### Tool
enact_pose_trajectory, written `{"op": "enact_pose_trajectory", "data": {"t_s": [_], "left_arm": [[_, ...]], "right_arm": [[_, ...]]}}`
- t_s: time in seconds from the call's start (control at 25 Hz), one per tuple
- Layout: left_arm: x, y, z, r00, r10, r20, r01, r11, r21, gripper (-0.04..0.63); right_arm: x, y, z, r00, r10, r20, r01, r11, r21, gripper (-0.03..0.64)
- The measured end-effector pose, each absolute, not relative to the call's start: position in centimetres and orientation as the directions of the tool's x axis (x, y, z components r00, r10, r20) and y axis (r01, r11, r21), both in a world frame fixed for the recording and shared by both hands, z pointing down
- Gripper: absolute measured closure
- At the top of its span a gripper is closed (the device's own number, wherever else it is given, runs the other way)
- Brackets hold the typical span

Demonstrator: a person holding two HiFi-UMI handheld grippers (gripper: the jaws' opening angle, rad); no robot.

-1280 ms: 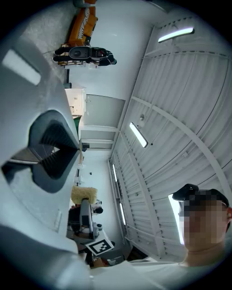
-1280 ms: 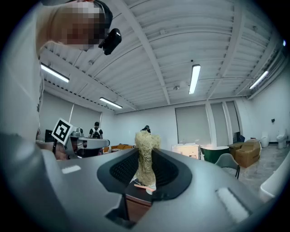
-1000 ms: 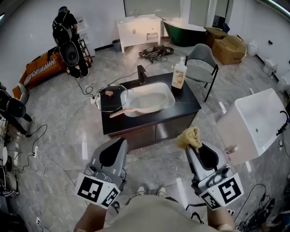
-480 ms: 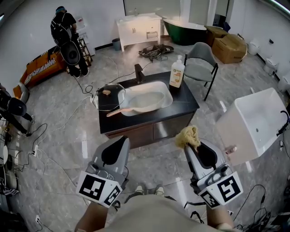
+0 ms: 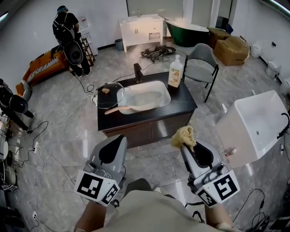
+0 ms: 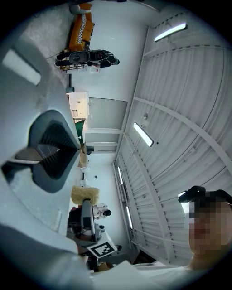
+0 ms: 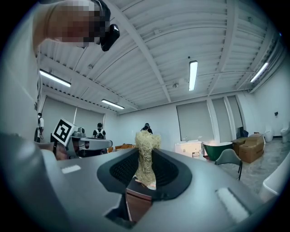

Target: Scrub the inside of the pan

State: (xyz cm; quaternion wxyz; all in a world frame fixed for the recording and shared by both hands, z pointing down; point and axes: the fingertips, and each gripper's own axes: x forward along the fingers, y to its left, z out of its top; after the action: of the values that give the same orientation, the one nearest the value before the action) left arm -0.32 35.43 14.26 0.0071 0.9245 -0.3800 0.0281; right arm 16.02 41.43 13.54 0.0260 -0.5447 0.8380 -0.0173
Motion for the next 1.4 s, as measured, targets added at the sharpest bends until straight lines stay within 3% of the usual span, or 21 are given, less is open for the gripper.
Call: {"op": "enact_pose_trajectory", "data": {"t_s": [0.32, 0.8, 1.4], "left_arm": [[0.7, 37.0, 14.4, 0.697, -0.714, 0.06, -0.714, -0.7, -0.034, 0.594], [1.1, 36.1, 15.6, 0.705, -0.706, 0.069, -0.703, -0.708, -0.069, 0.594], [-0.4, 25.8, 18.6, 0.705, -0.697, 0.13, -0.695, -0.716, -0.067, 0.594]], "right_arm": [[16.2, 43.5, 13.0, -0.449, -0.893, -0.027, -0.894, 0.448, 0.019, 0.523], [16.2, 41.9, 14.8, -0.461, -0.887, -0.012, -0.887, 0.461, 0.003, 0.523], [14.6, 31.3, 17.3, -0.459, -0.885, 0.077, -0.888, 0.461, -0.002, 0.523]]}}
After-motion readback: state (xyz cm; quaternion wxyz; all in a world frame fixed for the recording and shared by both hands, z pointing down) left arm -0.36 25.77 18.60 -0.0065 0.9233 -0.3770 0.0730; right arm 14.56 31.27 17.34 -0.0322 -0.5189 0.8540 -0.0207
